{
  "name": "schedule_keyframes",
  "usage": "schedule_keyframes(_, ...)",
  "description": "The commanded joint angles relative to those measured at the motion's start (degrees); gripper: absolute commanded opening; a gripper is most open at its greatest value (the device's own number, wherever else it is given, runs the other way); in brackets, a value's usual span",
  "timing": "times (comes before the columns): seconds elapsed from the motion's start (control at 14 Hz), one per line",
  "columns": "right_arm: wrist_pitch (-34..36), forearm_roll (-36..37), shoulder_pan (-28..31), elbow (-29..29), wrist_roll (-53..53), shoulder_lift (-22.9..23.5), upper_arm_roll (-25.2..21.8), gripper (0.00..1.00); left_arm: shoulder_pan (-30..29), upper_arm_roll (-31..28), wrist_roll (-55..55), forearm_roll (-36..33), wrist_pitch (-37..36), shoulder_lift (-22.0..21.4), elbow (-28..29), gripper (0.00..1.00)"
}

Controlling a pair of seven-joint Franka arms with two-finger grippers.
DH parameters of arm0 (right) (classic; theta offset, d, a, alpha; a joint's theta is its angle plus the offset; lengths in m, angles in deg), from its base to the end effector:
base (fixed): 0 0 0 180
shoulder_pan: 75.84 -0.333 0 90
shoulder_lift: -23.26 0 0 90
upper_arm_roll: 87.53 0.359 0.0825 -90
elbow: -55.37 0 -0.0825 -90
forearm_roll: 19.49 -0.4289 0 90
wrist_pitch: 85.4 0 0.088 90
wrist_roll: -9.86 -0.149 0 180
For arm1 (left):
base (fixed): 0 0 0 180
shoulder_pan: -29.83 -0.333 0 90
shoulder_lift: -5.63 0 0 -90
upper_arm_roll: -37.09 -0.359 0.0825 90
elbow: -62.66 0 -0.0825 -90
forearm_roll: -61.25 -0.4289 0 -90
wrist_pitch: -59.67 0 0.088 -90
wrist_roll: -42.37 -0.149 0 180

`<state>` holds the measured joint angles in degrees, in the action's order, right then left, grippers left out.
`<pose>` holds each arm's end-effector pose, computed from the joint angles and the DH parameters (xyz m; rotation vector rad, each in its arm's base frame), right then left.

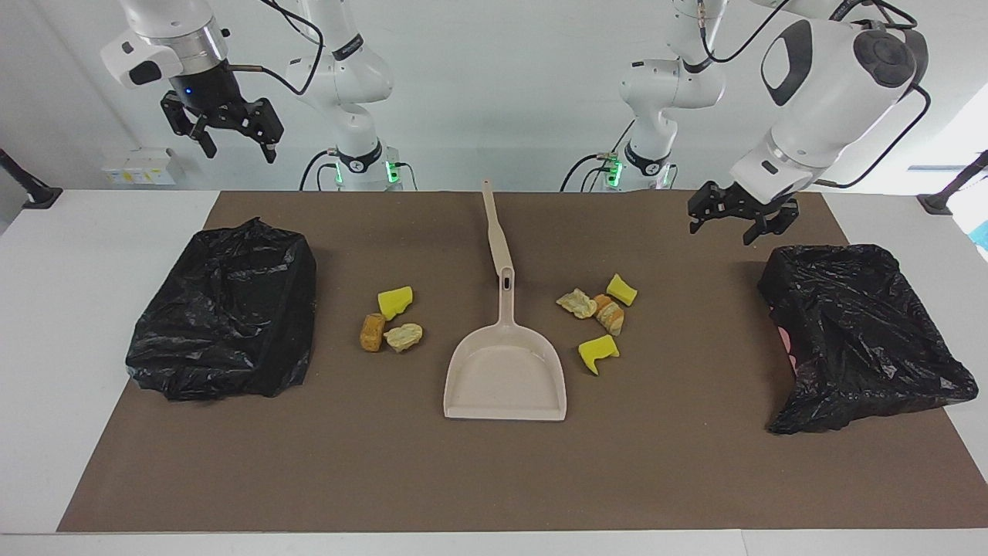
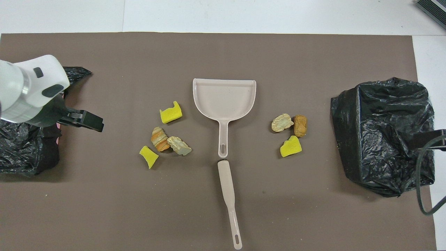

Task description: Sweep and dump trash in bin

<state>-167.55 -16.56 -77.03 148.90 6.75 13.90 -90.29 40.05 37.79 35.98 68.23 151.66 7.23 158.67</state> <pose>0.5236 -0.0249 0.6743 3.0948 -0.1347 -0.0540 0.5874 -0.1313 0.5587 2.9877 -0.4392 -0.1554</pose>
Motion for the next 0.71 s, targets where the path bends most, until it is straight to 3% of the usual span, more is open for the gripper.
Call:
schedule_keyframes(0.0, -1.60, -1.26, 0.40, 1.91, 1.09, -1.46, -0.14, 1.00, 5.22, -0.78, 0.06, 1.45, 6.77, -4.57, 7.94, 1.00)
schedule_keyframes(0.36, -1.43, -1.26, 0.40, 2.00, 1.18, -1.46, -0.14, 1.00, 13.75, -0.87, 2.06, 1.45, 11.97, -5.29, 14.19, 1.00)
schedule_keyframes(0.64, -0.82, -1.26, 0.40, 1.91, 1.79, -1.46, -0.14, 1.00, 18.51, -0.78, 15.23, 1.63, 16.81, -5.64, 18.50, 1.00)
